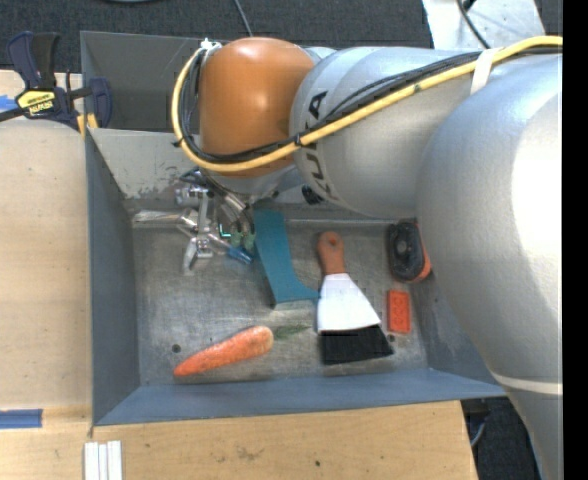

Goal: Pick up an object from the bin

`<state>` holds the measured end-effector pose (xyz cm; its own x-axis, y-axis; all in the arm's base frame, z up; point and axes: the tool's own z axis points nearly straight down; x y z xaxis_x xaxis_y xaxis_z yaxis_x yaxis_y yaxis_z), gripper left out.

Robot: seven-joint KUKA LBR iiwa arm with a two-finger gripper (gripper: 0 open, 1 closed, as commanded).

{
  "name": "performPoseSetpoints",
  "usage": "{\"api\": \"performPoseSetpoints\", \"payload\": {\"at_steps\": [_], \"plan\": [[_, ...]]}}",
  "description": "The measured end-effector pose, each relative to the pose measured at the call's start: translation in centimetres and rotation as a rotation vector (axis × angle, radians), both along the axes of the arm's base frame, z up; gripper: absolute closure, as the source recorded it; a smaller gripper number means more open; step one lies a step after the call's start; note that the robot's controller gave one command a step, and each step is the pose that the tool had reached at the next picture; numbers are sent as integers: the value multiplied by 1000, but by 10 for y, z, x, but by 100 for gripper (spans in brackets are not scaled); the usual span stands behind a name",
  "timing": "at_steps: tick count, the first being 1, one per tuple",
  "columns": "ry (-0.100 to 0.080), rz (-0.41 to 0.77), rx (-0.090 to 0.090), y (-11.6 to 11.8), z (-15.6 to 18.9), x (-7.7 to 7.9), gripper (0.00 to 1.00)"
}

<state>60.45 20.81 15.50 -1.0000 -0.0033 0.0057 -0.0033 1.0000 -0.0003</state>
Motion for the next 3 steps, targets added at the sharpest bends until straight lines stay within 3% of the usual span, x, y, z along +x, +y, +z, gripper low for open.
{"api": "performPoseSetpoints", "payload": {"at_steps": [1, 3], "plan": [[-8, -2, 2, -1, 5, 2, 0], [-3, -99, 2, -26, 13, 1, 0]]}}
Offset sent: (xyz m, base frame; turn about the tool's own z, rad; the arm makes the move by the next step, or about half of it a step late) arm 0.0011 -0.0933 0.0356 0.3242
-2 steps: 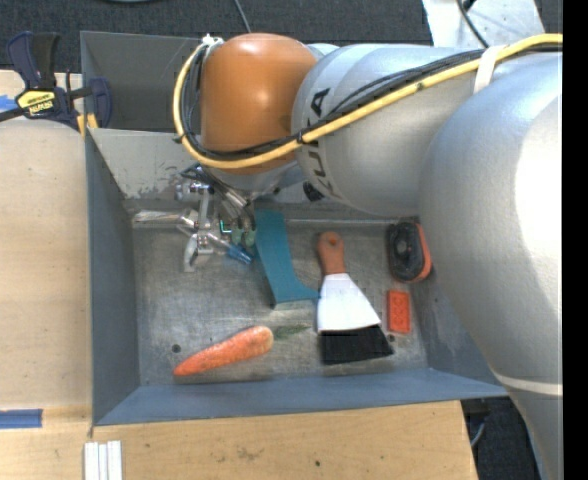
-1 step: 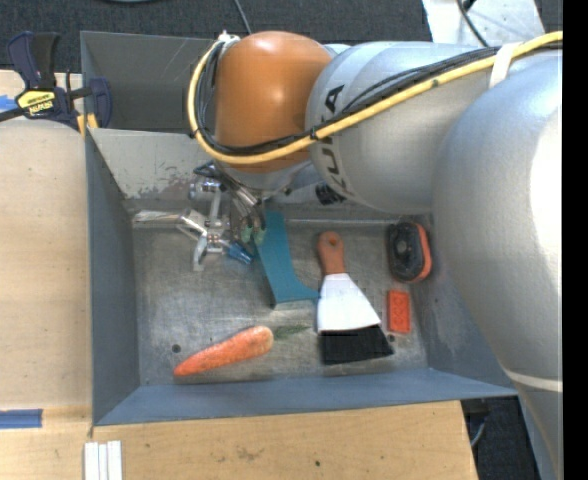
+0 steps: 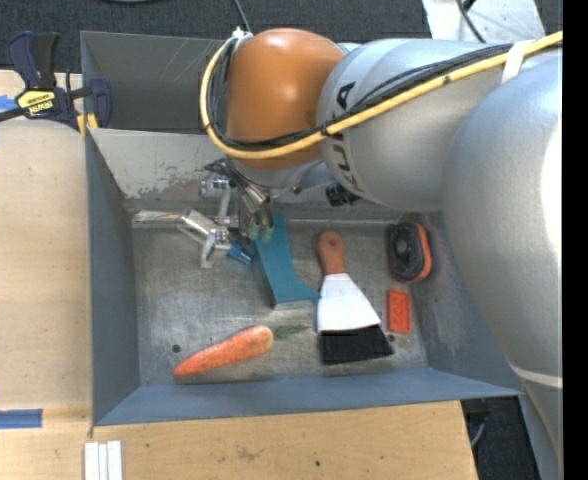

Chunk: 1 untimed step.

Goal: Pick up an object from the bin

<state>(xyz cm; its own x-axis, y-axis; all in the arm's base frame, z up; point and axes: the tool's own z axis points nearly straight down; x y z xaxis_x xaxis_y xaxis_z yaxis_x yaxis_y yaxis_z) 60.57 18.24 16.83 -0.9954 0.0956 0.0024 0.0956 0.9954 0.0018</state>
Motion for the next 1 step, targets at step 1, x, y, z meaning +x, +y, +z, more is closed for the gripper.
{"api": "performPoseSetpoints", "payload": {"at_steps": [1], "plan": [[-7, -24, -3, -4, -11, -10, 0]]}}
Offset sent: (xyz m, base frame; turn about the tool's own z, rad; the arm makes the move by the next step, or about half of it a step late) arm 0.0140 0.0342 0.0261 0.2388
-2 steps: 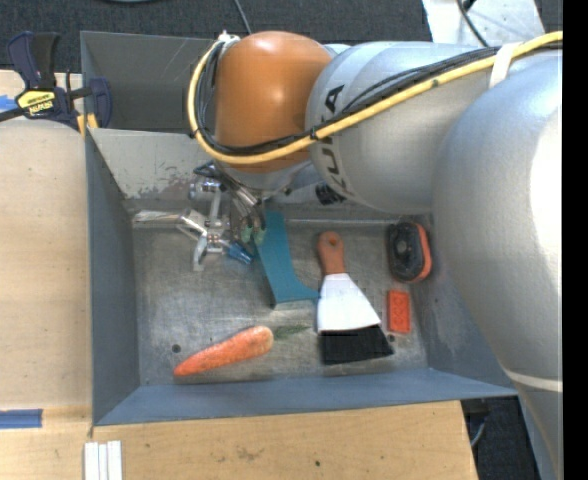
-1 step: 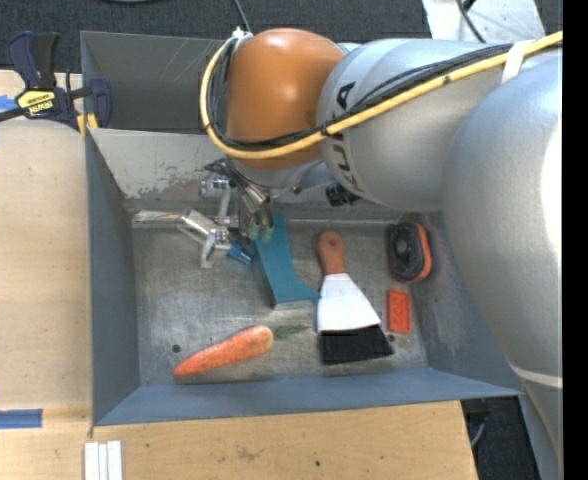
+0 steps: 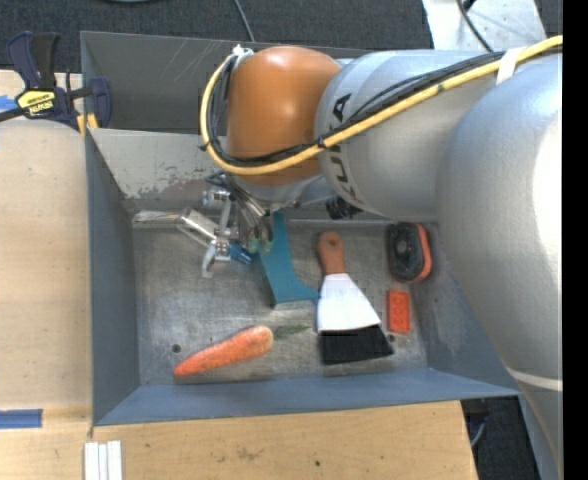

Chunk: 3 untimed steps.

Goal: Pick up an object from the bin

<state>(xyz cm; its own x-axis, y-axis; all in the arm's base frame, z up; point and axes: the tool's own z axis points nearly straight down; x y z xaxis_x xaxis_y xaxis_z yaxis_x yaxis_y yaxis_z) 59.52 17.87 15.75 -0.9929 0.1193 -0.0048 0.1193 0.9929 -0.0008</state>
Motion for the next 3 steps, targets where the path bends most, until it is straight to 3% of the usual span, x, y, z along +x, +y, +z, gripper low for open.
{"api": "performPoseSetpoints", "payload": {"at_steps": [1, 2, 3], "plan": [[3, 184, 1, 14, 8, 4, 0], [0, 78, 3, -6, 18, 15, 0], [2, 164, 0, -25, 20, 18, 0]]}}
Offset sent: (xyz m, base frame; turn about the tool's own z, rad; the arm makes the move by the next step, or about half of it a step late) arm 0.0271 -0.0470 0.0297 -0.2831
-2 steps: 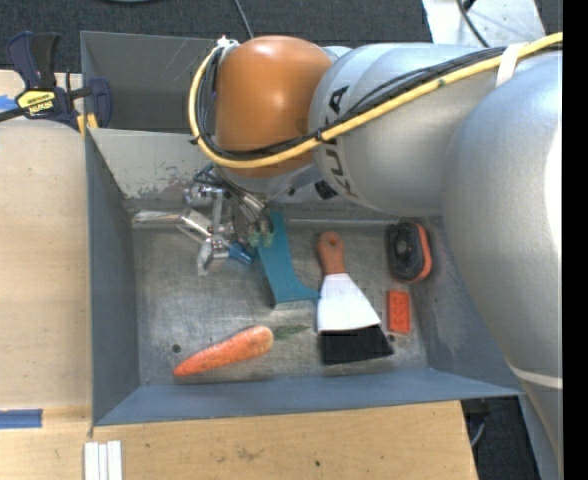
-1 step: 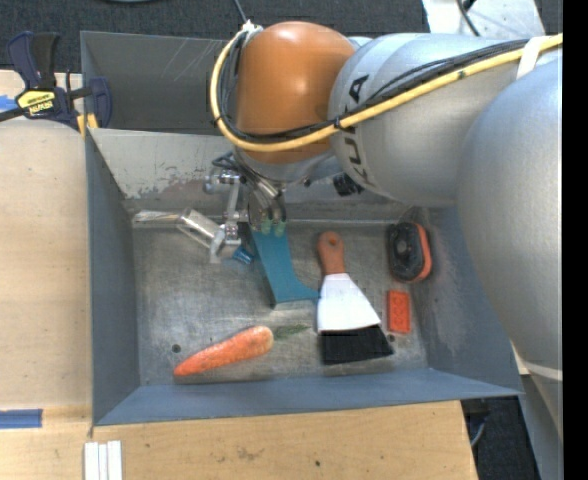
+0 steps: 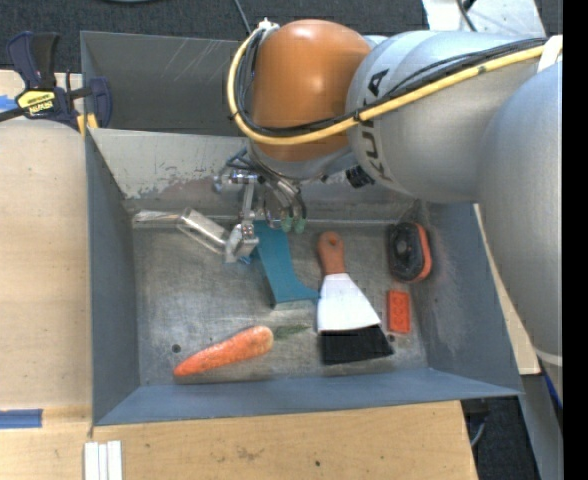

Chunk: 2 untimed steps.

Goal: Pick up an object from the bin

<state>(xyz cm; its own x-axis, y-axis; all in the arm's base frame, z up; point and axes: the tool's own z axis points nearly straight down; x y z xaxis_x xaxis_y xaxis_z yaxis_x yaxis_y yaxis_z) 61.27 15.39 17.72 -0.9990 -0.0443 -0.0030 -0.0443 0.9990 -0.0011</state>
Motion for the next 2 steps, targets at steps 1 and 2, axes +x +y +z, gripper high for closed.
{"api": "performPoseSetpoints", "payload": {"at_steps": [1, 2], "plan": [[2, -8, 1, 8, 1, -5, 0], [2, 100, 1, 1, -1, -2, 0]]}}
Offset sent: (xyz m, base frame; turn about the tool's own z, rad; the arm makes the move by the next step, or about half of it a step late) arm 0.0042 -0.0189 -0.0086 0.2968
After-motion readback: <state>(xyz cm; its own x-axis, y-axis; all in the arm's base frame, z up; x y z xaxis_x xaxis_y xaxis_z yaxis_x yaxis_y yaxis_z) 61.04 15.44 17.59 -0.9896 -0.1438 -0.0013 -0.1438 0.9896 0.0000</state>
